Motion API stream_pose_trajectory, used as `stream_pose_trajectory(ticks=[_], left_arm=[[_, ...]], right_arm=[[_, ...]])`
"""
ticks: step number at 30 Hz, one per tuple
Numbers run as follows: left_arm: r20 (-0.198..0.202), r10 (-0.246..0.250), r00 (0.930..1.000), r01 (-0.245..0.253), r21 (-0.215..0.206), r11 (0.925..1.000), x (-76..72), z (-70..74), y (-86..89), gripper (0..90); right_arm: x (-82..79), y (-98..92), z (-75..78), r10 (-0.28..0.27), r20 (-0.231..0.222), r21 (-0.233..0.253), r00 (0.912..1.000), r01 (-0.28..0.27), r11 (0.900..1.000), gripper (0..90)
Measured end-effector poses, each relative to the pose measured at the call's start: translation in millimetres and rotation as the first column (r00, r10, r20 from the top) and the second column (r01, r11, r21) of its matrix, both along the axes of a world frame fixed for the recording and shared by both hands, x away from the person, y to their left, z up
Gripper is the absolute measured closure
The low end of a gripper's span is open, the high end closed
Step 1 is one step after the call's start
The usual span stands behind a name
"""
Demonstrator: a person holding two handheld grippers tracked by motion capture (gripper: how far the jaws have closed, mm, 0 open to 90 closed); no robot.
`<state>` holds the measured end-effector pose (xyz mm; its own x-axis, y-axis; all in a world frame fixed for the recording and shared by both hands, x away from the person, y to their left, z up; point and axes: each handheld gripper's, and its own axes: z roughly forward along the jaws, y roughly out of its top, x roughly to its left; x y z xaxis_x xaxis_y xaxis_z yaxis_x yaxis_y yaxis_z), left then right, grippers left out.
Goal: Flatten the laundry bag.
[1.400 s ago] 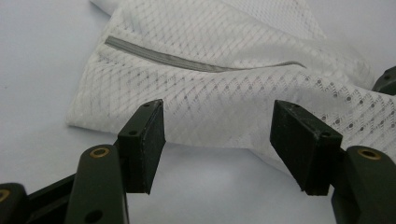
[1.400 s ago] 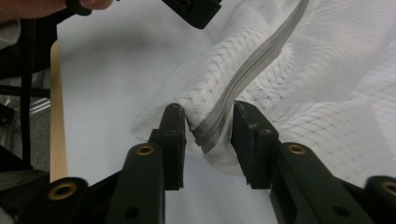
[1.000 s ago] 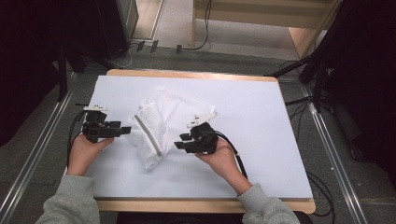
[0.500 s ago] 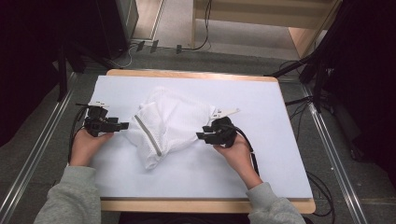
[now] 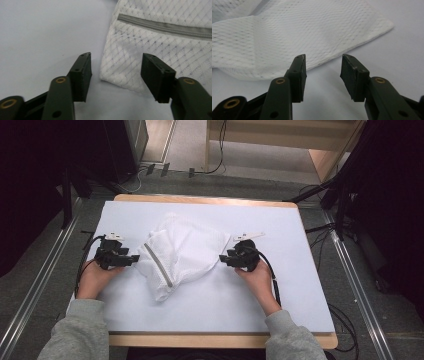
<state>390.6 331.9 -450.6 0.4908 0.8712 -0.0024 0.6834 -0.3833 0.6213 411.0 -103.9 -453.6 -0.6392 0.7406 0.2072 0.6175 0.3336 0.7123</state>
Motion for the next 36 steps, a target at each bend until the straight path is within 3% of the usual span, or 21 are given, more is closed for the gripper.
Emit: stream_pose_trajectory(ticks=[2,9,12,17,22,25,29,31,36], left_arm=[[-0.003,-0.002,1.0000,0.002,0.010,0.9999,-1.7,1.0,-1.6,53.0],[-0.026,-0.009,0.9996,0.008,-0.020,0.9998,-5.5,2.2,-3.4,76.9],[-0.068,-0.021,0.9974,0.017,-0.056,0.9983,-6.2,3.4,-3.9,87.1],[-0.120,-0.033,0.9922,0.018,-0.119,0.9927,-8.6,4.4,-4.9,88.2],[-0.110,-0.010,0.9939,-0.008,-0.154,0.9880,-16.4,9.9,2.3,88.1],[-0.100,0.005,0.9950,-0.022,-0.173,0.9848,-22.4,12.8,6.5,88.1],[-0.092,0.013,0.9957,-0.031,-0.195,0.9804,-27.9,17.1,10.4,88.1],[-0.088,0.016,0.9960,-0.033,-0.195,0.9803,-30.0,17.9,10.7,88.1],[-0.083,0.018,0.9964,-0.035,-0.206,0.9779,-35.4,20.2,11.5,88.1]], right_arm=[[2.2,-1.1,-1.9,-0.015,-0.007,0.010,0.9999,0.015,1.000,55.7],[7.1,4.4,-8.0,-0.037,-0.022,0.025,0.9991,0.038,0.999,51.3],[9.0,8.9,-9.9,-0.042,-0.024,0.026,0.9988,0.043,0.999,49.3],[13.3,17.4,-13.9,-0.044,-0.037,0.004,0.9984,0.044,0.999,48.2],[16.7,25.6,-16.9,-0.030,-0.027,-0.027,0.9992,0.030,0.999,50.4],[17.4,30.9,-15.8,-0.020,-0.013,-0.063,0.9997,0.019,0.998,56.8],[14.9,36.7,-15.3,-0.015,0.041,-0.142,0.9990,0.021,0.990,70.1],[16.2,36.2,-15.1,-0.009,0.039,-0.138,0.9992,0.015,0.990,76.2],[20.9,34.0,-11.8,-0.016,-0.023,-0.114,0.9996,0.013,0.993,86.9]])
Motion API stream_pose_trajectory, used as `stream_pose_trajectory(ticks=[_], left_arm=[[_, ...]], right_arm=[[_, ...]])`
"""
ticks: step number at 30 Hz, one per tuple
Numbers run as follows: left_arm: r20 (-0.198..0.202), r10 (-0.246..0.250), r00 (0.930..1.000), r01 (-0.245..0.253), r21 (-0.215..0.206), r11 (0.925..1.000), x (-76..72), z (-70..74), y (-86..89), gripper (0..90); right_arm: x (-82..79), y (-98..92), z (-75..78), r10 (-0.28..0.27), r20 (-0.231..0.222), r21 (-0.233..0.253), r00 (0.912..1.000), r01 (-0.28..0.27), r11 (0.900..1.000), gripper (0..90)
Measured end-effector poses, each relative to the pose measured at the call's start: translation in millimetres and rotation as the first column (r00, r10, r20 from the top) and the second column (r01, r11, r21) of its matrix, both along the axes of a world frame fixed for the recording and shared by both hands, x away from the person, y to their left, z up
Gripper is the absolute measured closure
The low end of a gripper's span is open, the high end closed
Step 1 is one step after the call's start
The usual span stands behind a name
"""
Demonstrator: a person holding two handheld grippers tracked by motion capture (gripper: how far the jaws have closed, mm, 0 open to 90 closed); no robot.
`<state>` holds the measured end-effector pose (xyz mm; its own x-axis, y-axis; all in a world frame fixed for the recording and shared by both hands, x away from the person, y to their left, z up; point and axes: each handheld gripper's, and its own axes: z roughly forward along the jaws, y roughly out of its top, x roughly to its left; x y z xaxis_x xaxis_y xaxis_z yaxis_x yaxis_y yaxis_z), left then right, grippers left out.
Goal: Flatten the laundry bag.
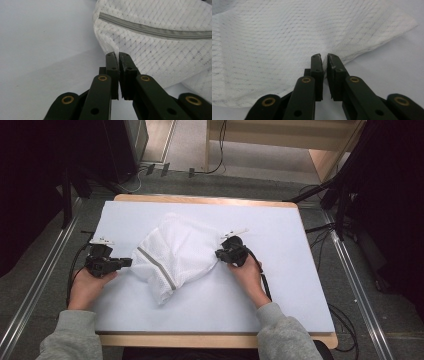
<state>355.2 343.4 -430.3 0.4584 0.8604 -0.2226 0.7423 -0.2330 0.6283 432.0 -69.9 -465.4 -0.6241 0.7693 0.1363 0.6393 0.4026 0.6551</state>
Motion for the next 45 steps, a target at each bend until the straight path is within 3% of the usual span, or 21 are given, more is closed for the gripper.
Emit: stream_pose_trajectory(ticks=[4,8,17,22,28,33,37,42,45], left_arm=[[0.001,0.009,1.0000,-0.009,-0.007,0.9999,-5.4,2.1,2.1,88.1],[0.000,0.018,0.9998,-0.018,-0.043,0.9989,-10.7,5.6,4.9,88.1],[0.001,0.002,1.0000,-0.002,-0.066,0.9978,-20.3,8.4,-1.3,88.1],[-0.016,-0.015,0.9998,0.014,-0.072,0.9973,-24.9,8.2,-4.0,88.1],[-0.045,-0.041,0.9981,0.036,-0.117,0.9925,-31.2,7.1,-10.3,88.1],[-0.067,-0.070,0.9953,0.065,-0.073,0.9952,-37.0,2.4,-20.9,87.4],[-0.061,-0.059,0.9964,0.055,-0.072,0.9959,-37.2,-1.6,-19.0,80.3],[-0.024,-0.043,0.9988,0.041,-0.079,0.9960,-36.1,-0.8,-12.5,64.4],[0.009,-0.036,0.9993,0.037,-0.076,0.9965,-34.0,3.5,-11.6,59.4]], right_arm=[[4.2,-3.0,5.9,0.006,0.004,0.002,1.0000,-0.006,1.000,89.4],[9.5,-10.7,12.1,-0.014,-0.002,0.028,0.9999,0.014,1.000,89.6],[25.1,-41.7,25.4,-0.070,-0.001,0.069,0.9975,0.070,0.995,89.6],[35.6,-58.6,26.3,-0.101,-0.010,0.079,0.9948,0.101,0.992,89.7],[48.3,-71.4,24.8,-0.119,-0.023,0.098,0.9926,0.121,0.988,89.9],[56.2,-69.6,20.6,-0.124,-0.011,0.100,0.9922,0.124,0.987,89.9],[58.6,-63.3,13.7,-0.110,-0.028,0.094,0.9935,0.112,0.989,89.3],[56.0,-60.3,17.2,-0.096,-0.007,0.100,0.9953,0.096,0.990,71.9],[50.3,-62.4,26.4,-0.102,0.011,0.113,0.9947,0.100,0.988,67.3]])
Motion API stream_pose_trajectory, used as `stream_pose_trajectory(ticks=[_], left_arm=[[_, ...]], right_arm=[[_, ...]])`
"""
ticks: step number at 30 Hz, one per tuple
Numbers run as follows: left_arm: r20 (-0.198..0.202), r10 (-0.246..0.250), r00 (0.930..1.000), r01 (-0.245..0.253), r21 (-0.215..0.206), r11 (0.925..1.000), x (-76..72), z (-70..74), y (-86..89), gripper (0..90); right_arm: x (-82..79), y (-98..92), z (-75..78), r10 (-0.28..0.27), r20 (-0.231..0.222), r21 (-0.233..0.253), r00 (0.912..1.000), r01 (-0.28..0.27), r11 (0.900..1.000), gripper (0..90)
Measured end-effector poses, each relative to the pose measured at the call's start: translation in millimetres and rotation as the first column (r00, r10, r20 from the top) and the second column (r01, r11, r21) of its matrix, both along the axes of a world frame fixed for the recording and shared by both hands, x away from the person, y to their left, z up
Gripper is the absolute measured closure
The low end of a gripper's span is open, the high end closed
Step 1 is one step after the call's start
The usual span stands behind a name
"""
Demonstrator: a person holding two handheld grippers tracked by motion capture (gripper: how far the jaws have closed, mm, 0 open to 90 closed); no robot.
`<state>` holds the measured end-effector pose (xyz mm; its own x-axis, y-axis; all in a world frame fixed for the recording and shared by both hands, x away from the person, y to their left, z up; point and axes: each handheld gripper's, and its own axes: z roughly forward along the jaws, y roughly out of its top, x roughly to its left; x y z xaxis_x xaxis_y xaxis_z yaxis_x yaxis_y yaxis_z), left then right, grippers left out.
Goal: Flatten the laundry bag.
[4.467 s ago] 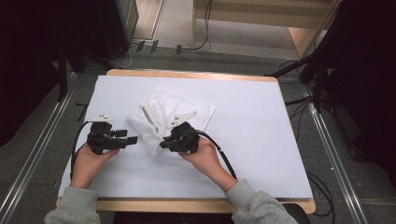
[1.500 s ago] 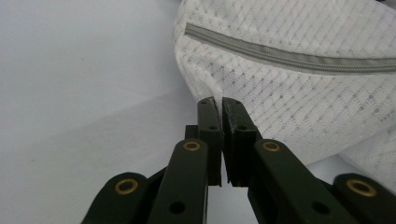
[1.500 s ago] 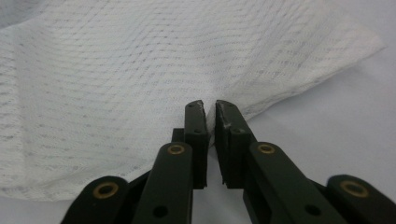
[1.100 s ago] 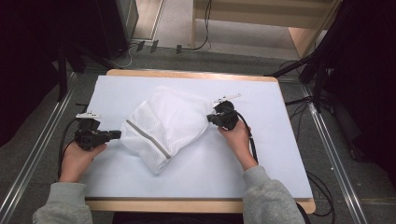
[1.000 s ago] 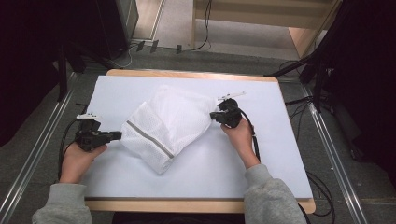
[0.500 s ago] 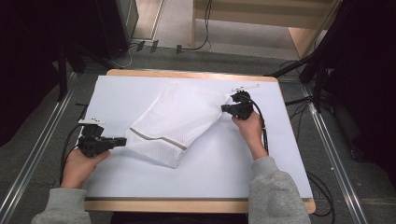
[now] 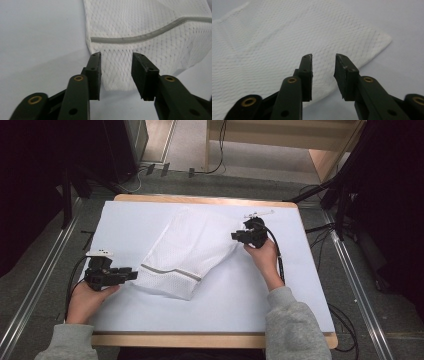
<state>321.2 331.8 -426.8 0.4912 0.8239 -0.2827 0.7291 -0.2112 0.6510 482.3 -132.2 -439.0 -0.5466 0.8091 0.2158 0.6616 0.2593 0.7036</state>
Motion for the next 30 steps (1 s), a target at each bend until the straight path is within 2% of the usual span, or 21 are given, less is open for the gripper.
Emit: stream_pose_trajectory(ticks=[3,8,17,21,25,30], left_arm=[[0.022,-0.002,0.9998,0.001,0.014,0.9999,5.5,2.2,-1.1,57.4],[0.024,0.002,0.9997,-0.003,0.017,0.9999,22.5,2.2,-2.9,56.6],[-0.002,-0.008,1.0000,0.008,0.059,0.9982,55.3,-4.3,-14.5,55.5],[0.000,-0.018,0.9998,0.018,0.076,0.9969,69.4,-7.4,-22.6,53.7],[-0.006,-0.023,0.9997,0.023,0.085,0.9961,80.3,-10.0,-27.6,52.9],[-0.014,-0.022,0.9997,0.023,0.103,0.9944,89.0,-14.1,-32.0,52.3]], right_arm=[[-8.1,-2.1,8.6,0.016,0.004,0.014,0.9999,-0.016,1.000,67.0],[-29.7,0.2,14.1,0.055,0.018,0.027,0.9983,-0.056,0.998,67.0],[-69.2,4.4,14.4,0.118,0.036,0.021,0.9924,-0.119,0.993,66.8],[-90.6,5.4,11.4,0.147,0.054,0.041,0.9876,-0.149,0.988,66.8],[-110.8,12.6,5.2,0.194,0.059,0.032,0.9793,-0.196,0.980,67.2],[-127.4,22.9,-0.2,0.237,0.040,0.020,0.9707,-0.238,0.971,68.3]])
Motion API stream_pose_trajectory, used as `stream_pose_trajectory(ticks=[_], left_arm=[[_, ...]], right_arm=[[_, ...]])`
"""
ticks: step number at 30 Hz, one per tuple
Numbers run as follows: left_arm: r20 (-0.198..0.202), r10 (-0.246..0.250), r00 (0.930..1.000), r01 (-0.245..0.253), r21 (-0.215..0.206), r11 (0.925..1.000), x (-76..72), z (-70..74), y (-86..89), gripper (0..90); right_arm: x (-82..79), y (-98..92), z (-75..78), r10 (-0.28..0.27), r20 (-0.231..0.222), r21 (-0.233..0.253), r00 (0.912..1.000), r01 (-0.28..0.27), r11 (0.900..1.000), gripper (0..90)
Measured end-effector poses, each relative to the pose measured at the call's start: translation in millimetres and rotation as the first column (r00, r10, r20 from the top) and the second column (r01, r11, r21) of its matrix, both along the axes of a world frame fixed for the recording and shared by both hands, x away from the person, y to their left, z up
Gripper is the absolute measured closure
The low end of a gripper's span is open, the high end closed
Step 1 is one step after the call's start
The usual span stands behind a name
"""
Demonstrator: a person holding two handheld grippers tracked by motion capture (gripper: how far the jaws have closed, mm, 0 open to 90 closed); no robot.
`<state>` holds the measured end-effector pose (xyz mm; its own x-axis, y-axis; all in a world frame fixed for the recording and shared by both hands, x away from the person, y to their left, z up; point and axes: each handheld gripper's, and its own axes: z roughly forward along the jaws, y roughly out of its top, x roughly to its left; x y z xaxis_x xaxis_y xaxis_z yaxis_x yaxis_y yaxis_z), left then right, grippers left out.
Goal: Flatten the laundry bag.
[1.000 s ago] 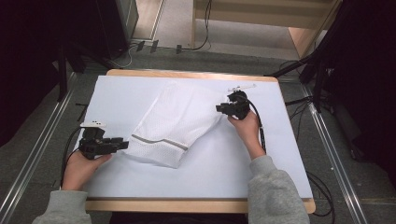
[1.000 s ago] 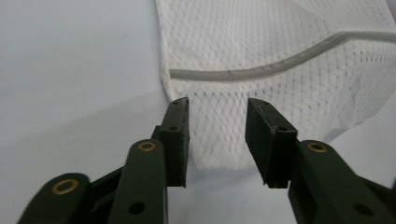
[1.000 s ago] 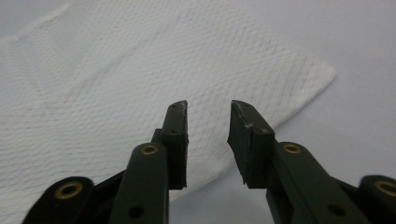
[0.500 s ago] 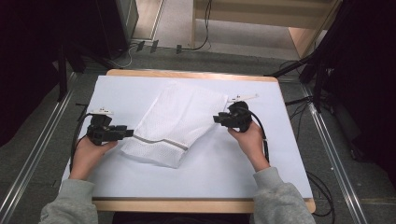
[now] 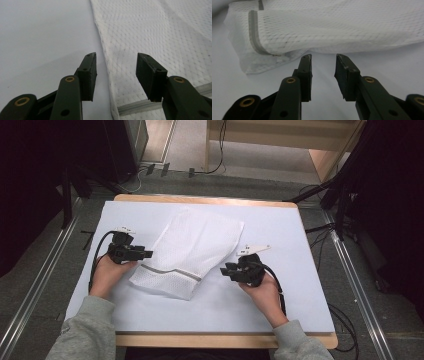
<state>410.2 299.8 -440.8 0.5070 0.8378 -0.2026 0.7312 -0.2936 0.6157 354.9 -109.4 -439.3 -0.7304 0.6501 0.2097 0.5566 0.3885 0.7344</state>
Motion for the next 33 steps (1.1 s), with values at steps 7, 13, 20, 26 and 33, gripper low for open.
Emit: stream_pose_trajectory(ticks=[7,13,20,26,33], left_arm=[[-0.023,-0.035,0.9991,0.036,0.043,0.9985,10.5,-7.1,-11.9,54.2],[0.009,-0.034,0.9994,0.033,0.125,0.9916,8.6,-6.9,-21.2,74.0],[-0.017,-0.034,0.9993,0.036,0.120,0.9921,8.3,-5.8,-23.5,90.0],[-0.039,0.009,0.9992,-0.007,0.052,0.9986,8.8,-1.5,-9.0,90.0],[-0.050,0.046,0.9977,-0.044,0.034,0.9985,5.4,-2.7,2.9,90.0]], right_arm=[[-15.5,12.0,-7.2,0.036,-0.016,-0.015,0.9992,-0.036,0.999,71.7],[-20.3,24.3,-13.3,0.062,-0.051,-0.020,0.9968,-0.063,0.998,77.3],[-23.5,44.1,-19.4,0.116,-0.062,-0.028,0.9913,-0.118,0.993,77.6],[-25.4,56.7,-20.5,0.154,-0.045,-0.034,0.9871,-0.155,0.987,80.9],[-24.1,70.5,-23.7,0.189,-0.034,-0.055,0.9815,-0.190,0.980,81.0]])
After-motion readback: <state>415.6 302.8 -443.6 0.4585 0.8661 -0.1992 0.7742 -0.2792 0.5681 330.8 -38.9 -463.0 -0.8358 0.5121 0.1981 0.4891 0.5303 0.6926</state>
